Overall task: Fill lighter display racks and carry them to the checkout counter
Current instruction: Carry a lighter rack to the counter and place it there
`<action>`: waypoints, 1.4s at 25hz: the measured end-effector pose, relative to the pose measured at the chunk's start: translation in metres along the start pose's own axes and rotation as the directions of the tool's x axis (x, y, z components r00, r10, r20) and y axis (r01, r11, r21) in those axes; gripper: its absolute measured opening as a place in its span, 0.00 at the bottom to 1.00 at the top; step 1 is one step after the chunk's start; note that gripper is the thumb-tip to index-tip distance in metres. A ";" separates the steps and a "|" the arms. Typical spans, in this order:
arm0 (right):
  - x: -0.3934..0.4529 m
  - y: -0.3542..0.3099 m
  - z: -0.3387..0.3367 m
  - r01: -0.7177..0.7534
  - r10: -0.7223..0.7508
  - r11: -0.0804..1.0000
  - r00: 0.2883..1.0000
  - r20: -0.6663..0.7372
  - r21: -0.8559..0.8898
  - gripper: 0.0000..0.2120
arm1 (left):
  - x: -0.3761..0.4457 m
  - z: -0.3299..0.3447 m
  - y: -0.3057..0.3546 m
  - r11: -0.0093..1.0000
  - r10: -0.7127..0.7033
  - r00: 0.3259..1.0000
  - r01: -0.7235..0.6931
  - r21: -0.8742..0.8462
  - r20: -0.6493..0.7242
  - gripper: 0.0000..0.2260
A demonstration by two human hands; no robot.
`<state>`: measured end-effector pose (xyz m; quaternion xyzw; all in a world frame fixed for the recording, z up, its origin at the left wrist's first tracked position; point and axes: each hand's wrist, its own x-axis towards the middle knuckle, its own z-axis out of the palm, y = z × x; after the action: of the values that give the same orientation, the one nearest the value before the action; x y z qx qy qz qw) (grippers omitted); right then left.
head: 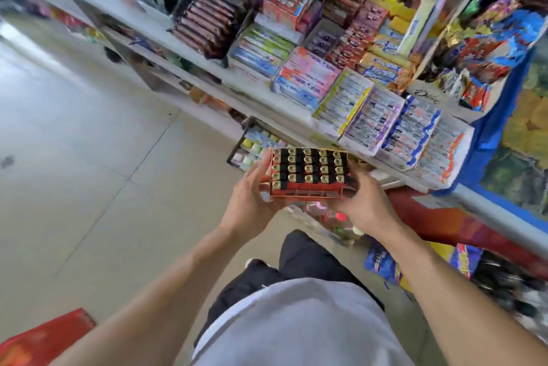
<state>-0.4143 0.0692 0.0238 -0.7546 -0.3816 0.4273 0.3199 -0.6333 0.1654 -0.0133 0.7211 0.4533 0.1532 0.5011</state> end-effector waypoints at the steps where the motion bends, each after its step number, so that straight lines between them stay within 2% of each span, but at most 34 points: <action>1: 0.012 -0.010 0.013 0.012 -0.012 1.000 1.000 0.007 -0.019 0.28 | 0.005 -0.017 -0.006 1.000 -0.010 1.000 0.011 0.008 -0.021 0.44; 9: 0.102 -0.091 0.078 0.109 -0.110 0.994 0.989 0.103 0.012 0.25 | 0.066 -0.132 -0.028 0.999 -0.035 0.994 0.037 0.019 -0.108 0.42; 15: 0.168 -0.169 0.129 0.169 -0.170 0.985 0.977 0.132 0.021 0.31 | 0.103 -0.221 -0.053 0.997 -0.083 0.983 0.083 -0.007 -0.165 0.41; 20: 0.206 -0.226 0.193 0.190 -0.189 0.982 0.977 0.102 0.005 0.35 | 0.125 -0.304 -0.086 0.999 -0.045 0.978 0.045 -0.007 -0.205 0.36; 23: 0.222 -0.259 0.241 0.189 -0.190 0.982 0.980 0.056 0.032 0.36 | 0.138 -0.362 -0.108 0.999 -0.027 0.984 0.023 -0.024 -0.178 0.37; 28: 0.245 -0.307 0.296 0.193 -0.193 0.980 0.981 -0.009 0.049 0.31 | 0.164 -0.436 -0.134 0.999 0.036 0.993 -0.036 -0.004 -0.108 0.36; 35: 0.306 -0.347 0.330 0.122 -0.118 0.985 0.992 -0.042 0.118 0.32 | 0.237 -0.502 -0.151 0.995 0.101 0.993 -0.099 0.033 -0.055 0.36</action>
<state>-0.7070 0.5556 0.0397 -0.7170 -0.3944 0.4160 0.3966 -0.9189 0.6631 0.0275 0.7457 0.4329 0.1915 0.4689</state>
